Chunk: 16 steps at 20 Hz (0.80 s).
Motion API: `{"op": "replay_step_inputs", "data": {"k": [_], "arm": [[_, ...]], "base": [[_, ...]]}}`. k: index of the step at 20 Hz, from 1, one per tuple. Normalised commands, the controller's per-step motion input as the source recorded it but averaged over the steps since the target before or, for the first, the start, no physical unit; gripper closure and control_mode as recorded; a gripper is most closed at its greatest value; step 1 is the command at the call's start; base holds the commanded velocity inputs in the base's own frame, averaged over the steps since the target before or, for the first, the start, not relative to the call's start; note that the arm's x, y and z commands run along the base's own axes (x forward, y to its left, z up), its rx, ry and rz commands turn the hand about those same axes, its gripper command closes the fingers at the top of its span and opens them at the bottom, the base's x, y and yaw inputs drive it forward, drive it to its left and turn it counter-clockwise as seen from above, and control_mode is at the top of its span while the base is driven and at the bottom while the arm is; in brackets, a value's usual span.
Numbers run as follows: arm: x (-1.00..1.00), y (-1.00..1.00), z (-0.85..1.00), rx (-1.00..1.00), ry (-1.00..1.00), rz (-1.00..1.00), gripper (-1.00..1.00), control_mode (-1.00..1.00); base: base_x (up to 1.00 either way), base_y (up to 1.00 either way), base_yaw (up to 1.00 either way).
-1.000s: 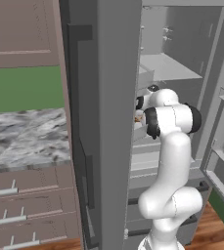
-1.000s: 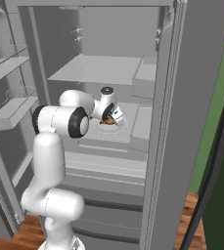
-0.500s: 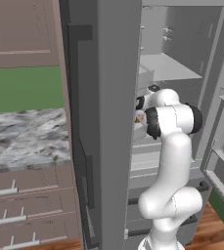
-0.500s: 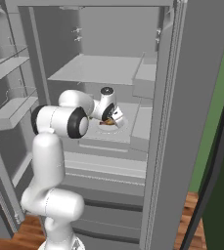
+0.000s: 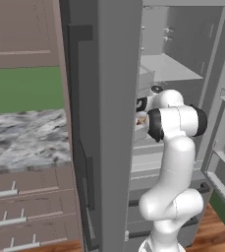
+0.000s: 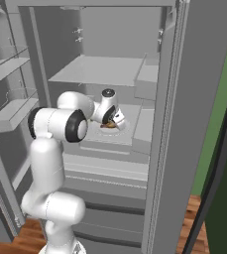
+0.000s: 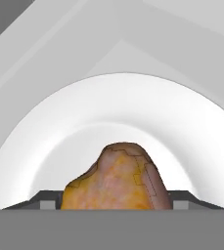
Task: Transport the chicken drumstick from the fridge to the microwave and turn on the microwave.
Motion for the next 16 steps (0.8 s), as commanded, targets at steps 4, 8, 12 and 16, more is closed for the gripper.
{"op": "replay_step_inputs", "data": {"k": [4,8,12,16], "arm": [[-0.15,-0.02,0.18,0.00,-0.07,0.00,1.00,-1.00],[-0.19,0.00,0.21,0.00,-0.06,-0.01,1.00,-1.00],[-0.25,0.00,0.15,0.00,-0.03,-0.02,1.00,-1.00],[-0.25,0.00,0.19,0.00,0.00,-0.01,1.00,-1.00]], "base": [[0.00,0.00,0.00],[0.00,0.00,0.00],[0.00,0.00,0.00],[0.00,0.00,0.00]]}}
